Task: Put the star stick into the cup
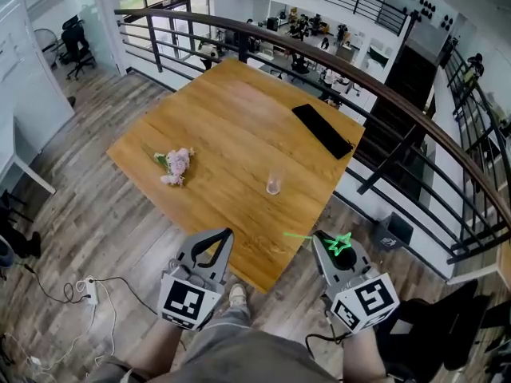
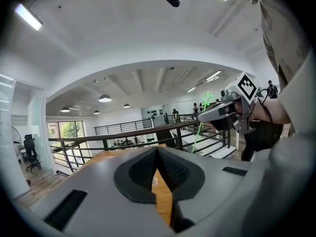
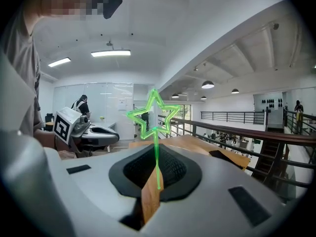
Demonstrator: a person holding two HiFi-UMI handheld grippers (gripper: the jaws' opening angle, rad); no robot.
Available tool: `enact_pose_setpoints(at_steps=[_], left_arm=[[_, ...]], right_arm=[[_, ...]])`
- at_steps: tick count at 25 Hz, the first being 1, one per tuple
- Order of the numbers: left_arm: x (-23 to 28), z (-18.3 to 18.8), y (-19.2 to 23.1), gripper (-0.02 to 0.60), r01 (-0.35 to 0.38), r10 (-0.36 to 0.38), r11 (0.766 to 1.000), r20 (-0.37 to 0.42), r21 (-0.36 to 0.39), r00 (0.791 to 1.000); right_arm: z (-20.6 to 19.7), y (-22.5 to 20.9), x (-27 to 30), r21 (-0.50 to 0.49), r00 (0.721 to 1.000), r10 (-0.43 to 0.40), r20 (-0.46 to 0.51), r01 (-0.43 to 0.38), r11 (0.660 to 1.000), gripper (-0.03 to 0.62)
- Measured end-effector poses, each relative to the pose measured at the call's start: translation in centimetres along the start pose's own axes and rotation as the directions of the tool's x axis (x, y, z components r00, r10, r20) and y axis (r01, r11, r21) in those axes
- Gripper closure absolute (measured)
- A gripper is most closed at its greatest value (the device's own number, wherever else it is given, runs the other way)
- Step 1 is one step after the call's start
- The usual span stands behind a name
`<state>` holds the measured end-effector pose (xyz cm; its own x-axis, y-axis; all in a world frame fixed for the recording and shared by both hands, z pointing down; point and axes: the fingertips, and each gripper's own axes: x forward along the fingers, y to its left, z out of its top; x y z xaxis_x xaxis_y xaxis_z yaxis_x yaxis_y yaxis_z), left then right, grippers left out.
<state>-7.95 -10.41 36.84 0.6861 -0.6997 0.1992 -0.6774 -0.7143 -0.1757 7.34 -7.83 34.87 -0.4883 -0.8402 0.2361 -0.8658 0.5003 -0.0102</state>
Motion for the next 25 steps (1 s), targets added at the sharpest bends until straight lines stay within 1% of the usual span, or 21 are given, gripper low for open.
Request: enact_pose_setpoints(at_steps=[3,7,13,18,25], left_arm=[[2.3,-0.2,2.4,0.566,0.017,-0.017,1.000,-0.001,0.006,1.000],[4.2,-0.8,5.1,0.566,0.028,-0.028,1.000,-0.011,-0.002,1.000],[6.2,-0.6,6.4,0.566,0.035,-0.035,0.999,-0.018,-0.009,0.999],[7.6,-0.7,6.6,0.566,0.012,-0.012,1.000,-0.037,-0.013,0.999],[9.2,-0.9,6.5,0.566,-0.050,0.049,0.999,-0.067,-0.021,0.997]], right_arm=[[0.5,-1.3,2.9,0.004,1.000,-0.010,-0.008,0.010,1.000,0.554],[1.0,-2.3,6.0,0.008,1.000,-0.015,-0.021,0.015,1.000,0.554],[1.6,-4.1,7.7,0.013,0.999,-0.023,-0.034,0.023,1.000,0.554],[1.2,-5.9,8.6,0.018,0.999,-0.003,-0.040,0.004,1.000,0.554],[1.0,-8.6,9.8,0.017,0.999,0.039,-0.034,-0.038,0.999,0.554]])
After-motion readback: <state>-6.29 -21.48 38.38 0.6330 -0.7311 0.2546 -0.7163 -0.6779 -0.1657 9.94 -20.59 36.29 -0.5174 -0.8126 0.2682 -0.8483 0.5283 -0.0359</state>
